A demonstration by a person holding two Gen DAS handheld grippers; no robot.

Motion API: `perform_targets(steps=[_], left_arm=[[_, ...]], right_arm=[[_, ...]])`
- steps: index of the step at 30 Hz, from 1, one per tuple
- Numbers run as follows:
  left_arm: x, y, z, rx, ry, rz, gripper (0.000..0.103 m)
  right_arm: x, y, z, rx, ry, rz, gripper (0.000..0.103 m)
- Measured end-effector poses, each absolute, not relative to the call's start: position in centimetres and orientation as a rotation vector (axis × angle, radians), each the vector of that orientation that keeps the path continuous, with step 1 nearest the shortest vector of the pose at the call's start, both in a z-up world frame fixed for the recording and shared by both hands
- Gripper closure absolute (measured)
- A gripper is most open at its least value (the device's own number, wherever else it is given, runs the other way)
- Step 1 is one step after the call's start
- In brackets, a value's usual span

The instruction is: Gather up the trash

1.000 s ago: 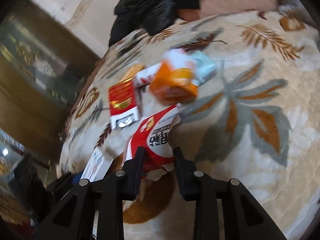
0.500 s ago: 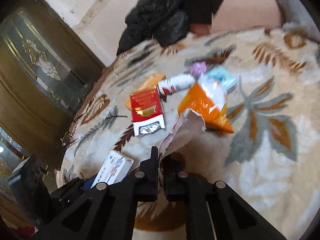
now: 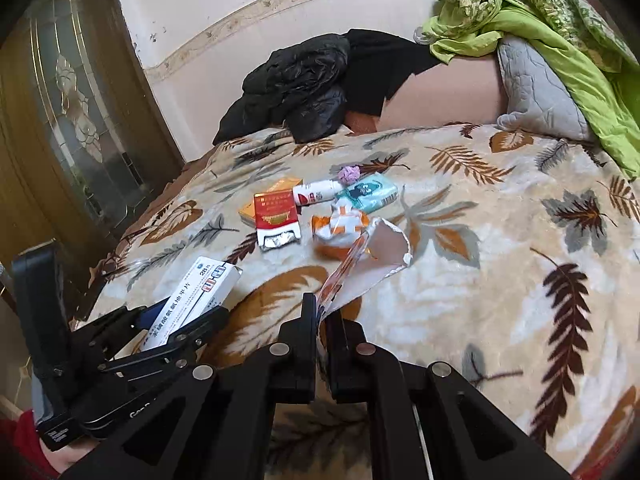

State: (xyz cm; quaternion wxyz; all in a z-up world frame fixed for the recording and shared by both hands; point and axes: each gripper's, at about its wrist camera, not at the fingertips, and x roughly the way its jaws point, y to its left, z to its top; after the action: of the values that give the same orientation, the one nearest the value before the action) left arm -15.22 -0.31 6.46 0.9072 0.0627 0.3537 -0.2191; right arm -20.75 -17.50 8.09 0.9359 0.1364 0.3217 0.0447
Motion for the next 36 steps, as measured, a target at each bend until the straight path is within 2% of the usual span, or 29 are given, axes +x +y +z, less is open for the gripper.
perform_targets(steps=[13,36], left_arm=[[-19.6,-0.6,7.5,0.199,0.703,-0.449,0.052],[-20.5,0.0,7.9,0.225,0.69,-0.427,0.052]], right_arm=[[-23.4,-17.2,8.2,0.266,0.656,0.082,0.098],[-24.3,-17.2,8.1,0.268,0.671,0.084,0.098]])
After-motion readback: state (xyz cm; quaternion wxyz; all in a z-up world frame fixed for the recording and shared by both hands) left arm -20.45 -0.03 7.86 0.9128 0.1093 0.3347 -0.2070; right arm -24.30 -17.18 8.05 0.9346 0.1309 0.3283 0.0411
